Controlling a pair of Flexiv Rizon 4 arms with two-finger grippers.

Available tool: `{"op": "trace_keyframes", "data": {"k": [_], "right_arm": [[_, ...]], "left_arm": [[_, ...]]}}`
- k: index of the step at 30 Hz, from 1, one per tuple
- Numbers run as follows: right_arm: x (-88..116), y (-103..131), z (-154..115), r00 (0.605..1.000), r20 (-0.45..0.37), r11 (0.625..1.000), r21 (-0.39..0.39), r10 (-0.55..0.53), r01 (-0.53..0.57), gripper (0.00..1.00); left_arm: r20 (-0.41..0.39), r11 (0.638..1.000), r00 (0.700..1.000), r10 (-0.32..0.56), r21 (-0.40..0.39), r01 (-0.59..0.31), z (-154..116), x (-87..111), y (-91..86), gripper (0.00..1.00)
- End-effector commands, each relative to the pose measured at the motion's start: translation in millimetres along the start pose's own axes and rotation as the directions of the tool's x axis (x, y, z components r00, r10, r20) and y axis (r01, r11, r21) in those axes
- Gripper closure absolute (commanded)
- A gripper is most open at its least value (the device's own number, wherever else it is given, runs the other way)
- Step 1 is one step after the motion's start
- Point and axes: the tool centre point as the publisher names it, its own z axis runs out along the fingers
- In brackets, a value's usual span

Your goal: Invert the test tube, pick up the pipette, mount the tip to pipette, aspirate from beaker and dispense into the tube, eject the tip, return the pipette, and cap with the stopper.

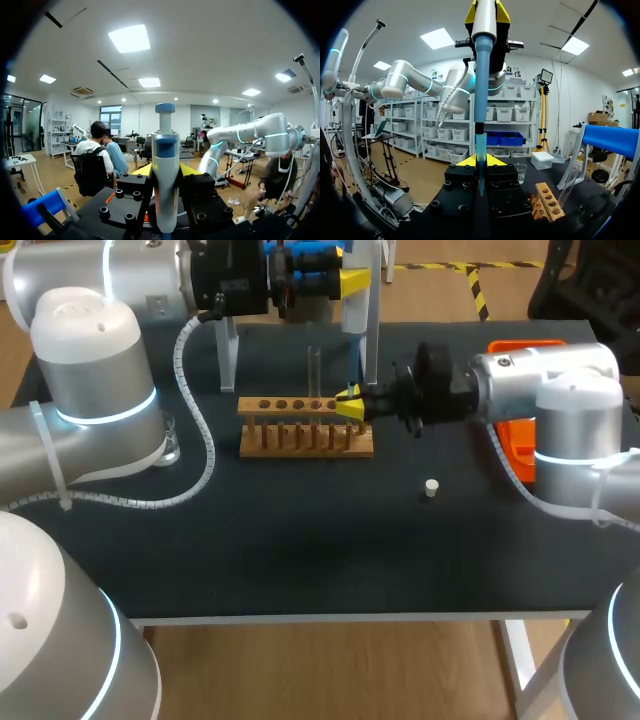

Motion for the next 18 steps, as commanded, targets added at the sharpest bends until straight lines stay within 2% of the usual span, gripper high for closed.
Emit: {"op": "trace_keyframes", "data": {"k": [1, 18], "right_arm": [[-1.9, 1.1, 0.7, 1.0, 0.0, 1.0, 0.005, 0.002, -0.002, 1.0], [2.7, 6.2, -1.5, 1.0, -0.008, 1.0, -0.006, -0.013, 0.013, 1.0]], "left_arm": [[-0.001, 1.0, 1.0, 0.001, 0.003, -0.001, 0.2, -0.1, 1.2, 1.0], [-0.001, 1.0, 1.0, 0.001, 0.003, -0.001, 0.2, -0.1, 1.2, 1.0]]}}
